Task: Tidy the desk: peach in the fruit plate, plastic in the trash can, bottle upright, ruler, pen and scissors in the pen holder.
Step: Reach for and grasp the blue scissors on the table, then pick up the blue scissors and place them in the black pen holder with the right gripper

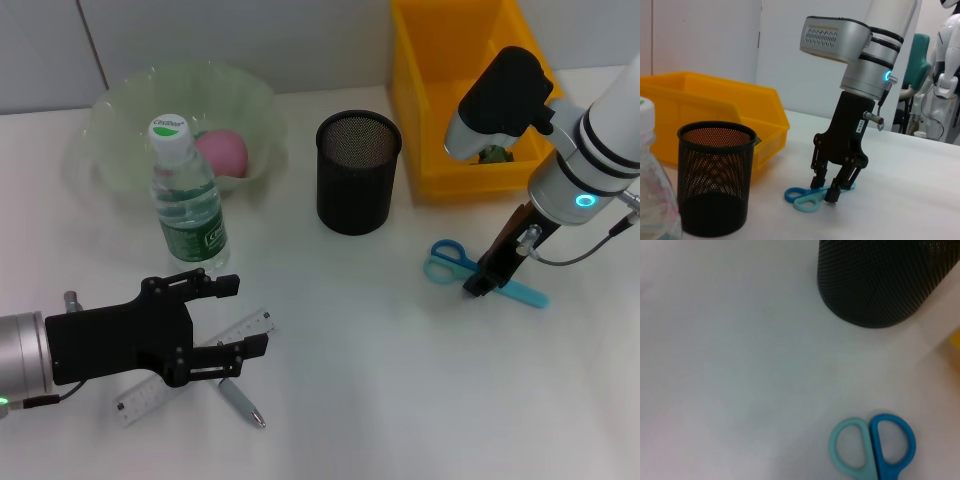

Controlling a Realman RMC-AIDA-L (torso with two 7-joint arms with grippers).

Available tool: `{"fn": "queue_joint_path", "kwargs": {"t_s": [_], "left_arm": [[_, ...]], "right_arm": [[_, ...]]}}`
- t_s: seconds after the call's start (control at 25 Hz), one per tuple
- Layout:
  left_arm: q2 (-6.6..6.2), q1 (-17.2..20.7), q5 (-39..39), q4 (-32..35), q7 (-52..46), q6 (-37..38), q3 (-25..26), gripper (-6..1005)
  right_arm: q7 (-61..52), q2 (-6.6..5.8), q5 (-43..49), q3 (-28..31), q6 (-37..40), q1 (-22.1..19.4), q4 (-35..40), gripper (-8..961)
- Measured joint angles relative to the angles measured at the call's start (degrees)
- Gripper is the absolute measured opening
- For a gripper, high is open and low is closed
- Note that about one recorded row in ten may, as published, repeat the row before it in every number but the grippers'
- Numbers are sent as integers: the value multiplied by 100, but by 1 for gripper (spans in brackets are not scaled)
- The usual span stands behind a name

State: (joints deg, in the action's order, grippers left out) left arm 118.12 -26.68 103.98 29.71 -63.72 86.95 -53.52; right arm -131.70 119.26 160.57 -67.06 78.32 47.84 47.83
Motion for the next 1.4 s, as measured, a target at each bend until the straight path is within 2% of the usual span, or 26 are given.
{"fn": "queue_joint_path", "kwargs": {"t_s": [0.6, 0.76, 0.96, 1.12, 1.4], "left_arm": [[0, 6, -1, 0, 0, 6, 0, 823], [0, 14, -1, 0, -3, 6, 0, 823], [-5, 24, -1, 0, -19, 8, 0, 823], [-7, 28, -1, 0, -24, 11, 2, 823], [-15, 41, -1, 0, -26, 15, 0, 823]], "right_arm": [[8, 0, 0, -213, -70, 7, -11, 283], [-4, 0, -98, -187, -4, -10, 85, 233], [-9, -30, -575, -128, 435, -212, 805, 243], [-23, -18, -958, -50, 939, -533, 1818, 251], [206, -32, -1866, 403, 1239, -834, 2581, 264]]}}
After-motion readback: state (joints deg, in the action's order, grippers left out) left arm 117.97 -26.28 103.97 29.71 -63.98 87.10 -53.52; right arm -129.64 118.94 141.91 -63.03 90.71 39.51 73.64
